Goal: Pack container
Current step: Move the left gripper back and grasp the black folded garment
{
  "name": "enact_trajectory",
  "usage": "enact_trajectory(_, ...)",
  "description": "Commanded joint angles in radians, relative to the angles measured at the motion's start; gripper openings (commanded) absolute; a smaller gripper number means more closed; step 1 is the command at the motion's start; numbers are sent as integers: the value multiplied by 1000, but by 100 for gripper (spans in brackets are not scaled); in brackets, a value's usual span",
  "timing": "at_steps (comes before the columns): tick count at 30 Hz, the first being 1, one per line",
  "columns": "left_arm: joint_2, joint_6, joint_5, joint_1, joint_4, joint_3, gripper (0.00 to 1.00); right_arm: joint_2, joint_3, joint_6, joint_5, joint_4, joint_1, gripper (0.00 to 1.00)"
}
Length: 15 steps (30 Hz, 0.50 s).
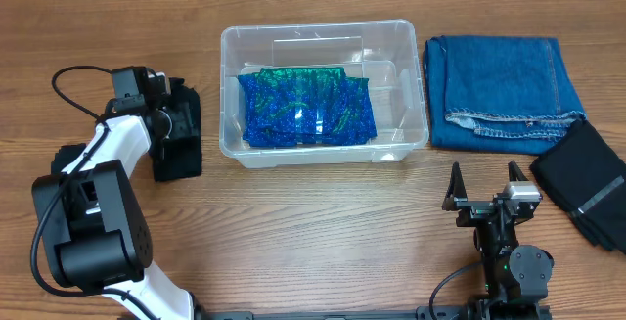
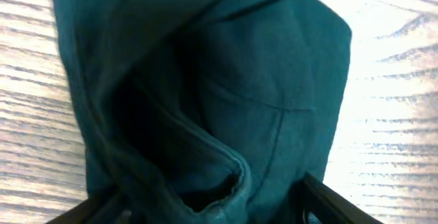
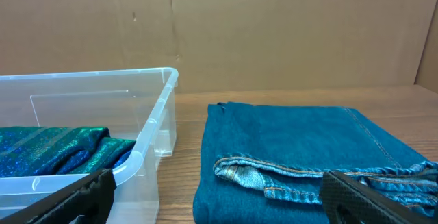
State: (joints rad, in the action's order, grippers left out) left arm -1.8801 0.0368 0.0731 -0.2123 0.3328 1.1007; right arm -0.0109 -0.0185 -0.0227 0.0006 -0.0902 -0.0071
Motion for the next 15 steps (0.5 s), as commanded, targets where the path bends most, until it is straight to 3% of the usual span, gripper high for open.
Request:
enact_trajectory(1,-10,-14,32,-3,-23,-5,32,8,11,-3,5,6,-6,100)
enact_trajectory(4,-8,10,34,-3,-21,-1,5,8,11,-4,5,6,-6,100)
enact_trajectory(10,53,74,97,-3,104,124,4,8,11,-4,5,6,-6,100)
enact_trajectory(15,177,84,101,-3,350,417,4,8,11,-4,5,6,-6,100)
